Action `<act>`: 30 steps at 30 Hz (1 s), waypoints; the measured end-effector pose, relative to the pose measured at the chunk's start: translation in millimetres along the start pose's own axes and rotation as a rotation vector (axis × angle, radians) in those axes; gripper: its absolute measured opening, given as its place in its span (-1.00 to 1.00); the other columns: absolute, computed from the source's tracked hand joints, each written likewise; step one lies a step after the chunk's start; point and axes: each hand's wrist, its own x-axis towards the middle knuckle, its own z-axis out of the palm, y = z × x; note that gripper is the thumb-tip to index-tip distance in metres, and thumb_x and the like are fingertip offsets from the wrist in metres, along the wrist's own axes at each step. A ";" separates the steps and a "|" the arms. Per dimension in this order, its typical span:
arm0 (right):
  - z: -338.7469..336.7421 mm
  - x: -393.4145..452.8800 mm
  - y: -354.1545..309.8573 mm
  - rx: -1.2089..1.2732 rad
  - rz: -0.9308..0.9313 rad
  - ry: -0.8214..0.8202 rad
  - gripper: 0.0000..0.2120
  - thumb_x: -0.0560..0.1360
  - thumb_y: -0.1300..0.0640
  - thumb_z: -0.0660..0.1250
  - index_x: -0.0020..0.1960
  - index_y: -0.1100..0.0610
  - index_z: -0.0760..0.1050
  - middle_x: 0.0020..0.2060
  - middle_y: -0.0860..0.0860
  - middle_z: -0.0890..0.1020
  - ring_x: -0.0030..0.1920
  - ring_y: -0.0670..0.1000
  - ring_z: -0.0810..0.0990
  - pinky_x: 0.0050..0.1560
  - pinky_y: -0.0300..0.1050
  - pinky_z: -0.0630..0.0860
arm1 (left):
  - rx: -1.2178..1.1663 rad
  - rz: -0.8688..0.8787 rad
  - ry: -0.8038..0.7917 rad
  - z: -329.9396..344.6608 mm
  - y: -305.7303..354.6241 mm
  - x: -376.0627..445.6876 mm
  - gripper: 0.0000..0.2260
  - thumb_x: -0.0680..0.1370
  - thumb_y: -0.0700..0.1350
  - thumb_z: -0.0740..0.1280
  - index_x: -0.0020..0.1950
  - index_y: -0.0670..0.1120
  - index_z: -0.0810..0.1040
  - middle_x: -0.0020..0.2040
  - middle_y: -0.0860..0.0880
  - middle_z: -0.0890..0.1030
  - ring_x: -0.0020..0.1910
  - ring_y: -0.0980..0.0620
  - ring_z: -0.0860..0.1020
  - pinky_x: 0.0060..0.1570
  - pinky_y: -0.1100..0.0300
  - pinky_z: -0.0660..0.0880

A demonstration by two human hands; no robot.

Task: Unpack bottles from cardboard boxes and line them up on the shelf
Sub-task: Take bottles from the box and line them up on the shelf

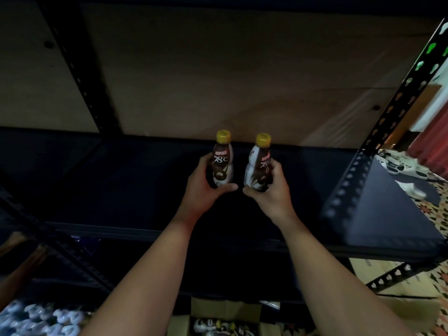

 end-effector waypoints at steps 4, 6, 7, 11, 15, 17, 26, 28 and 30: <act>-3.7 2.1 1.0 0.068 0.028 -0.010 -0.26 0.30 0.37 0.60 0.38 0.04 0.43 0.16 -0.10 0.64 0.13 -0.24 0.61 0.05 -0.41 0.49 | 0.026 0.030 0.001 -2.3 -2.4 1.0 -0.27 0.39 -0.13 0.64 0.50 -0.03 0.40 0.30 0.14 0.61 0.29 0.21 0.57 0.32 0.12 0.52; -3.4 2.7 2.0 0.084 0.040 -0.001 -0.28 0.29 0.35 0.62 0.37 0.05 0.45 0.16 -0.07 0.65 0.14 -0.19 0.62 0.07 -0.35 0.51 | 0.037 0.038 0.005 -1.9 -3.7 1.6 -0.31 0.39 -0.16 0.64 0.46 -0.05 0.44 0.26 0.12 0.63 0.27 0.16 0.59 0.31 0.04 0.53; -3.3 2.3 1.4 0.090 0.047 0.004 -0.28 0.28 0.34 0.63 0.35 0.04 0.46 0.16 -0.07 0.65 0.14 -0.18 0.63 0.07 -0.34 0.52 | 0.041 0.033 0.013 -1.6 -3.3 1.3 -0.32 0.38 -0.17 0.64 0.45 -0.06 0.46 0.24 0.13 0.64 0.25 0.19 0.60 0.29 0.10 0.54; -0.4 0.1 -1.2 0.056 0.020 0.039 -0.31 0.26 0.28 0.67 0.25 -0.06 0.44 0.10 -0.12 0.63 0.06 -0.24 0.63 0.05 -0.30 0.58 | 0.053 0.041 0.034 -0.5 1.9 -1.0 -0.29 0.35 -0.15 0.66 0.44 -0.03 0.46 0.21 0.17 0.63 0.20 0.30 0.58 0.15 0.43 0.48; 2.7 -1.2 -1.6 -0.004 -0.024 0.048 -0.27 0.23 0.13 0.69 0.27 -0.14 0.42 0.17 -0.12 0.61 0.15 -0.14 0.62 0.18 0.00 0.61 | 0.056 0.074 0.069 -1.9 8.5 -3.0 -0.25 0.32 -0.06 0.69 0.42 0.12 0.42 0.30 0.15 0.58 0.27 0.27 0.55 0.21 0.36 0.49; 1.8 -2.7 -3.8 0.009 -0.028 0.048 -0.23 0.25 0.13 0.69 0.31 -0.16 0.38 0.21 -0.14 0.59 0.20 -0.16 0.60 0.23 -0.04 0.59 | 0.069 0.077 0.103 -2.4 9.1 -3.8 -0.27 0.32 -0.04 0.68 0.41 0.12 0.43 0.29 0.13 0.58 0.25 0.24 0.56 0.22 0.28 0.53; 3.8 -7.1 -8.6 -0.043 -0.063 0.002 -0.35 0.39 0.27 0.58 0.32 -0.12 0.38 0.11 -0.19 0.64 0.13 -0.24 0.62 0.19 -0.14 0.60 | 0.181 0.093 0.141 0.4 4.8 -7.1 -0.39 0.40 -0.06 0.63 0.39 0.01 0.50 0.18 0.08 0.62 0.17 0.17 0.60 0.16 0.08 0.60; 6.2 -11.7 -11.7 -0.047 -0.068 0.024 -0.34 0.37 0.26 0.60 0.31 -0.12 0.38 0.11 -0.21 0.64 0.13 -0.25 0.62 0.14 -0.25 0.58 | 0.191 0.089 0.149 -0.3 5.8 -9.4 -0.38 0.40 -0.06 0.63 0.40 0.01 0.49 0.19 0.08 0.60 0.16 0.21 0.59 0.16 0.18 0.58; 9.8 -17.5 -14.0 -0.050 -0.060 0.053 -0.32 0.36 0.25 0.61 0.31 -0.14 0.36 0.11 -0.20 0.62 0.12 -0.24 0.62 0.06 -0.41 0.52 | 0.195 0.094 0.139 -2.6 6.4 -13.0 -0.38 0.39 -0.04 0.64 0.40 0.01 0.49 0.18 0.07 0.60 0.15 0.23 0.58 0.14 0.25 0.56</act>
